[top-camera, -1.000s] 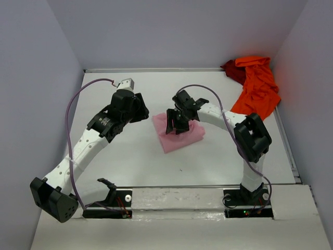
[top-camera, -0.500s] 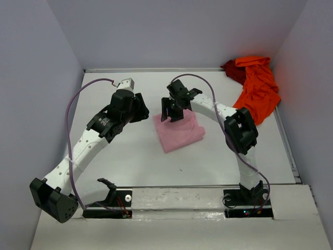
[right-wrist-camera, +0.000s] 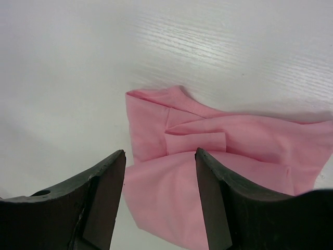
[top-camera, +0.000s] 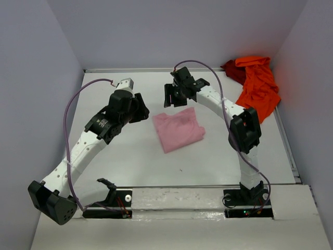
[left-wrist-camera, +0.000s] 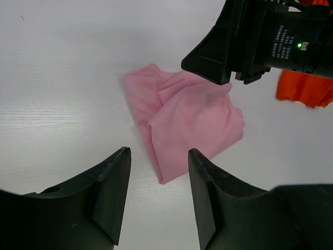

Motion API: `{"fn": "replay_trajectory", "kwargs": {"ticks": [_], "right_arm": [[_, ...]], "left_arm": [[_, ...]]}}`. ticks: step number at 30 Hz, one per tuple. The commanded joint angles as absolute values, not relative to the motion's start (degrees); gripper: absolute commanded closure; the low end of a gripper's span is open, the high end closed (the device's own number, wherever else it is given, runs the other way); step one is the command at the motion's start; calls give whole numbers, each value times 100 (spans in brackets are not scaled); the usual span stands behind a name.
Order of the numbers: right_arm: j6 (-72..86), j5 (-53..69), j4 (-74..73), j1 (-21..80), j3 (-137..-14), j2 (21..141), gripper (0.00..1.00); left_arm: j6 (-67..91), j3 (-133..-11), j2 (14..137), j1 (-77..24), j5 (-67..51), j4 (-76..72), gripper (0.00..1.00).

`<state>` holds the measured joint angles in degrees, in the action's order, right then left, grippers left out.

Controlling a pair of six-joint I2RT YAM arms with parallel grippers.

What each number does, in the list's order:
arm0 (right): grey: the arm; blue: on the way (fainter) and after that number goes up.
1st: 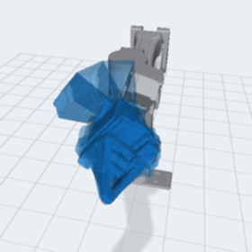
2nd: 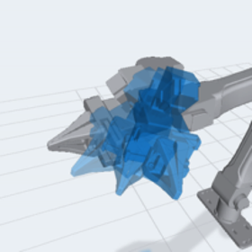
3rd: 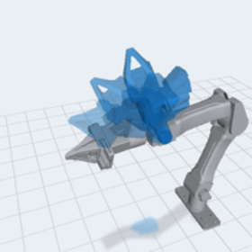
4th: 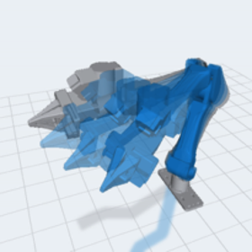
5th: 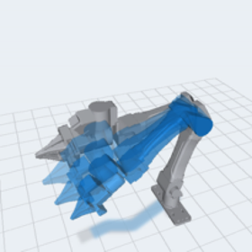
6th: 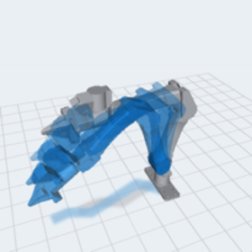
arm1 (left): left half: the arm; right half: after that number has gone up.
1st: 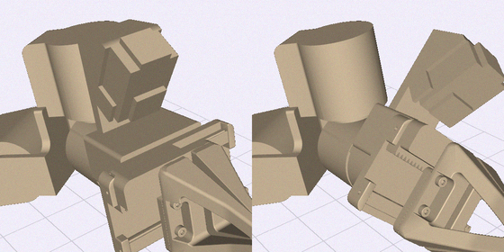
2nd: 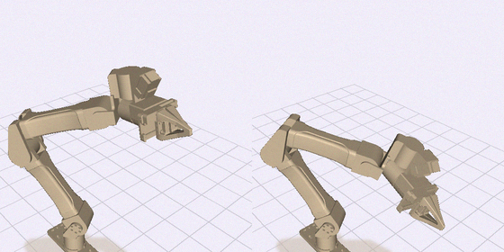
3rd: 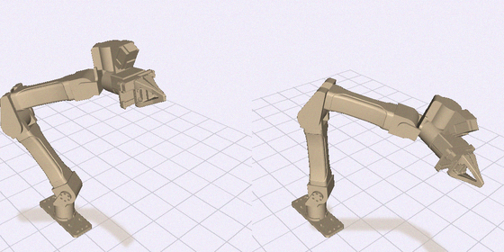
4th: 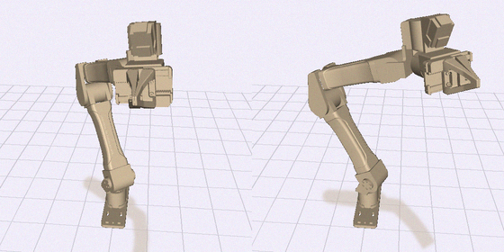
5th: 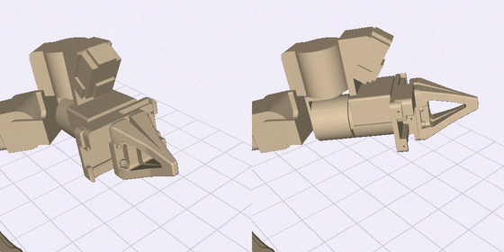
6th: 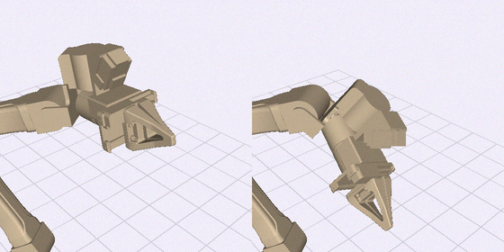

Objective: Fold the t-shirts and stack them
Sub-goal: Pick up the square-folded T-shirt from the center of the board.

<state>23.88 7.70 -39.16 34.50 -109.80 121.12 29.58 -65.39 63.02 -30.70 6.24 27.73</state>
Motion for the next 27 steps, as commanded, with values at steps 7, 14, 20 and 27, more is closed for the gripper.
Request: {"fn": "replay_trajectory", "kwargs": {"ticks": [7, 14, 20, 27], "right_arm": [[2084, 686, -4287, 3445, -10276, 10856, 38], [1319, -237, -4790, 3639, -8957, 9617, 39], [1476, -44, -5098, 3893, -8421, 9255, 39], [2592, 1406, -4466, 4165, -7410, 8922, 39]], "left_arm": [[3208, -6135, 6170, -3085, 194, 2356, 42], [3507, -5784, 6310, -3076, -272, 1995, 42], [3665, -5678, 6469, -3050, -457, 1775, 42], [3762, -5555, 6609, -3006, -738, 1626, 42]]}}
